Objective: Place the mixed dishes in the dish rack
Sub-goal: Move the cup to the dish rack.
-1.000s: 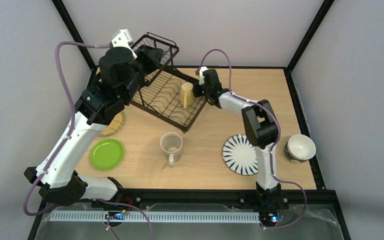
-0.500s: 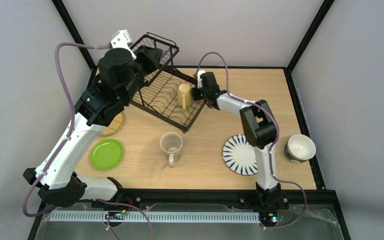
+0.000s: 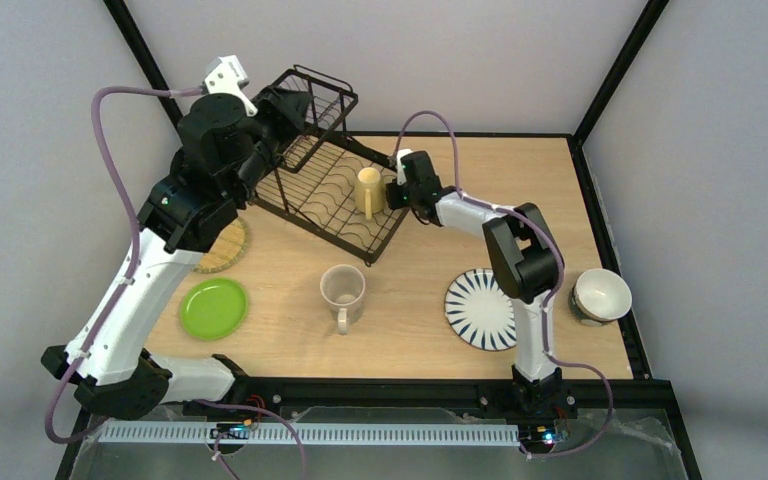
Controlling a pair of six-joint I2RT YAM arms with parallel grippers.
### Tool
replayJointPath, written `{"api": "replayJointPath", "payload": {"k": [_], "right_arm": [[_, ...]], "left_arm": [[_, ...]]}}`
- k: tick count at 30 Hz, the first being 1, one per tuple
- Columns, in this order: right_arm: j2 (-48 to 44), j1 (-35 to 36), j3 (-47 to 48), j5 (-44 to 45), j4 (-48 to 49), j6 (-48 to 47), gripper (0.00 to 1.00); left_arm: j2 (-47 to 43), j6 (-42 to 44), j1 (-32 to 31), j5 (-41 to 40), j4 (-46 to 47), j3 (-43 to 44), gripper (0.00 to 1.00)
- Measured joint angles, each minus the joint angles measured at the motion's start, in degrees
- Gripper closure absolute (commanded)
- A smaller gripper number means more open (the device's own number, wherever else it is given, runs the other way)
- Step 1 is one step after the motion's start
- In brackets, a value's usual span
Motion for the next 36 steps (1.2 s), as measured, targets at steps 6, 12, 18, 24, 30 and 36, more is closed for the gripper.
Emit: {"api": "replayJointPath", "payload": {"k": [6, 12, 18, 24, 30, 36], "right_arm": [[-0.11, 2.16, 0.04, -0.61, -1.99, 0.44, 0.93], [-0.13, 4.39, 1.44, -1.33, -4.44, 0.66, 0.93], [0.13, 5.09, 5.4, -1.57, -6.27, 0.7, 0.94], [2.99, 5.07, 11.69, -1.66, -6.99, 0.61, 0.93], [7.06, 5.05, 16.57, -2.14, -8.7, -0.02, 0.93], [10.23, 5.05, 19.89, -3.13, -10.19, -0.59, 0.93]], "left_arm": [[-0.22, -0.61, 4.9, 3.69, 0.24, 0.0, 0.2], [-0.26, -1.16, 7.15, 5.6, 0.26, -0.22, 0.18], [-0.9, -0.98, 7.3, 5.27, 0.24, -1.79, 0.16], [-2.67, -1.14, 8.28, 4.87, 0.72, -7.08, 0.16], [-3.78, -2.01, 10.38, 4.94, 1.92, -14.84, 0.16], [-4.57, -2.56, 11.21, 4.98, 2.86, -19.39, 0.16]]}}
